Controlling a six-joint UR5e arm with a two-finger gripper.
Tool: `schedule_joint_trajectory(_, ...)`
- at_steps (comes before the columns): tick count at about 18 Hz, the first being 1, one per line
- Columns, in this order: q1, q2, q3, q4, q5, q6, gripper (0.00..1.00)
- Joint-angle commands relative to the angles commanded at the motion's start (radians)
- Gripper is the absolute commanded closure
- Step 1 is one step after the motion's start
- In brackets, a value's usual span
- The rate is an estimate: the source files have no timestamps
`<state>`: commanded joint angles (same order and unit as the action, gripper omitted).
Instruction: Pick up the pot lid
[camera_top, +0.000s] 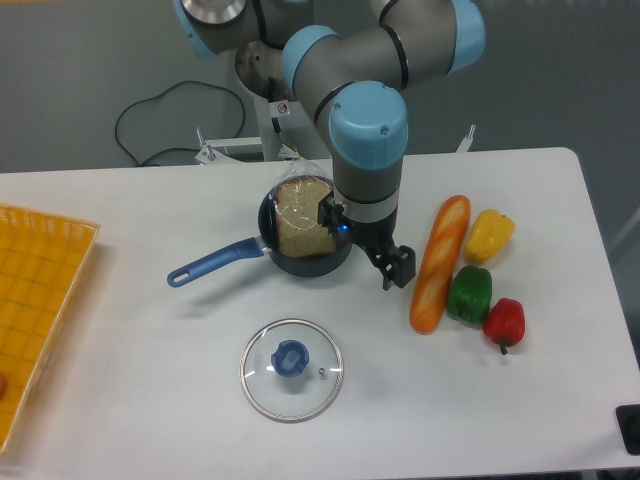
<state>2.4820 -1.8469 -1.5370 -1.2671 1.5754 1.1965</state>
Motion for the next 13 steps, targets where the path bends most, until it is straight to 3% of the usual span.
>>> schedule_joint_trajectory(7, -0.006, -0.006, 0.0, 0.005, -0.002, -0.009, 0.0)
schedule_joint_trajectory(13, -0.028, -0.075, 0.072, 0.005, -0.009, -0.066, 0.0)
